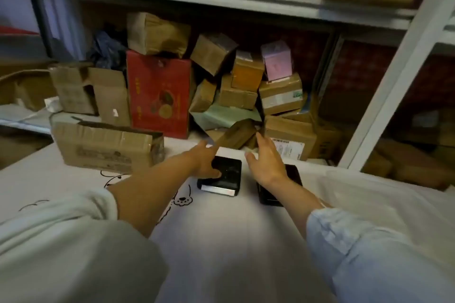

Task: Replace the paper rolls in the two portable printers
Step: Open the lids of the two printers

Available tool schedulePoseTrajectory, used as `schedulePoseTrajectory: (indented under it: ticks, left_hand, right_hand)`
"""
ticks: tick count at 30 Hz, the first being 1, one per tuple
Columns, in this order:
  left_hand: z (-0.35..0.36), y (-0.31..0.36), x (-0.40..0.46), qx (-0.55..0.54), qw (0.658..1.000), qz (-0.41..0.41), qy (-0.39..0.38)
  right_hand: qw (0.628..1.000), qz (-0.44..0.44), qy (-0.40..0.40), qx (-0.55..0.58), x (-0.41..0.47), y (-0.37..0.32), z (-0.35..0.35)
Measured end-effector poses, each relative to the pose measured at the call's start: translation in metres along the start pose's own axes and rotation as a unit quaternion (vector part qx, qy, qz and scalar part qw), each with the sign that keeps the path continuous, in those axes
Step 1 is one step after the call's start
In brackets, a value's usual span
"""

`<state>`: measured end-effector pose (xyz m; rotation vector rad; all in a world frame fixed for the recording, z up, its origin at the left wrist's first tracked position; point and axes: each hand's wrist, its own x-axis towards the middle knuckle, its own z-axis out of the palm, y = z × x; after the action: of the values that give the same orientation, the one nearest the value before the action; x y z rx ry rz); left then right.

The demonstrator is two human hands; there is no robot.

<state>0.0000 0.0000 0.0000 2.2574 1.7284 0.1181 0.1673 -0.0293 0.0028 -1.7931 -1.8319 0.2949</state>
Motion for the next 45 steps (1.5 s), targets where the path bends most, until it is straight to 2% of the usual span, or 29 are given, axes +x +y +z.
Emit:
schedulePoseTrajectory:
  ticks: [3, 6, 8, 18, 25, 31, 36, 40, 43, 45]
  left_hand:
    - [0.015, -0.002, 0.016, -0.066, 0.997, -0.036, 0.008]
    - [0.033, -0.004, 0.023, -0.185, 0.978, -0.072, 0.055]
    - [0.040, -0.005, 0.022, -0.230, 0.966, -0.079, 0.083]
    - [0.053, 0.007, -0.018, -0.334, 0.929, -0.105, 0.122]
    - [0.072, 0.027, -0.054, -0.347, 0.924, -0.088, 0.132]
    - [0.083, 0.045, -0.075, -0.371, 0.907, -0.114, 0.164]
    - [0.078, 0.033, -0.091, -0.429, 0.892, -0.079, 0.117]
    - [0.078, 0.020, -0.108, -0.481, 0.872, -0.031, 0.085]
    - [0.077, 0.019, -0.111, -0.478, 0.873, -0.023, 0.093]
    - [0.074, 0.019, -0.108, -0.451, 0.886, -0.034, 0.104]
  right_hand:
    - [0.995, 0.056, -0.026, 0.081, 0.006, 0.001, 0.013]
    - [0.987, 0.095, -0.089, 0.092, 0.004, 0.003, 0.037]
    - [0.980, 0.118, -0.104, 0.119, 0.002, 0.004, 0.052]
    - [0.959, 0.180, -0.062, 0.211, -0.034, 0.003, 0.065]
    - [0.964, 0.159, -0.052, 0.206, -0.085, 0.016, 0.051]
    - [0.966, 0.153, -0.064, 0.199, -0.099, 0.027, 0.045]
    - [0.962, 0.150, -0.073, 0.217, -0.100, 0.028, 0.050]
    - [0.952, 0.096, -0.103, 0.271, -0.109, 0.036, 0.050]
    - [0.947, 0.075, -0.101, 0.296, -0.111, 0.040, 0.049]
    - [0.953, 0.070, -0.084, 0.281, -0.110, 0.039, 0.053]
